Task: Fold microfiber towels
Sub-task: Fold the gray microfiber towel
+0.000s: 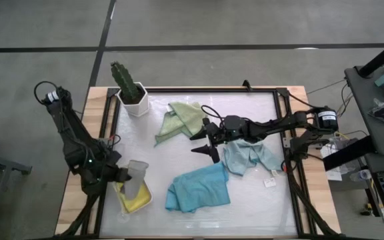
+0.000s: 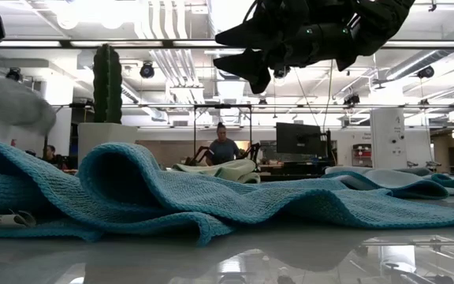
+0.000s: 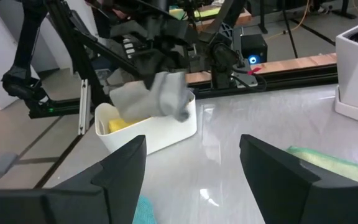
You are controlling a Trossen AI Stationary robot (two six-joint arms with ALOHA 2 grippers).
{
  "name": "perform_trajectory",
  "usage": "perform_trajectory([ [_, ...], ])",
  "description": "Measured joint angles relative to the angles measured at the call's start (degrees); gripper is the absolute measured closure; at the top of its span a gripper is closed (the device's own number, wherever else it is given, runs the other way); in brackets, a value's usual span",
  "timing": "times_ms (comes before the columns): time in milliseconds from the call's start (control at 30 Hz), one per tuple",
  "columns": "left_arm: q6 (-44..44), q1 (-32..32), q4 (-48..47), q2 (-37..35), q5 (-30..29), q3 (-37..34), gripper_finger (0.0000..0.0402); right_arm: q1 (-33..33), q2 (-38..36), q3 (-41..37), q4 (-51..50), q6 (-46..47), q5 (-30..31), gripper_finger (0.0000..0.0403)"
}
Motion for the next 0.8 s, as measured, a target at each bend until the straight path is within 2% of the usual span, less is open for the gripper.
perform_trajectory([
  [300, 1.0, 1.5, 0.5, 3.6, 0.0, 1.6, 0.0401, 0.0, 0.0, 0.0, 0.5, -0.2, 0.0, 0.0156],
  [533, 2.7, 1.5, 0.5, 5.4, 3.5, 3.4, 0.0401, 0.0, 0.0, 0.0, 0.2, -0.6, 0.0, 0.0156],
  [633, 9.3, 1.4, 0.9, 5.2, -1.3, 6.8, 0.0401, 0.0, 0.0, 0.0, -1.1, -1.4, 0.0, 0.0156],
  [800, 27.1, 1.5, 1.0, 5.5, -10.9, 12.7, 0.0401, 0.0, 0.0, 0.0, -2.5, -3.0, 0.0, 0.0156],
])
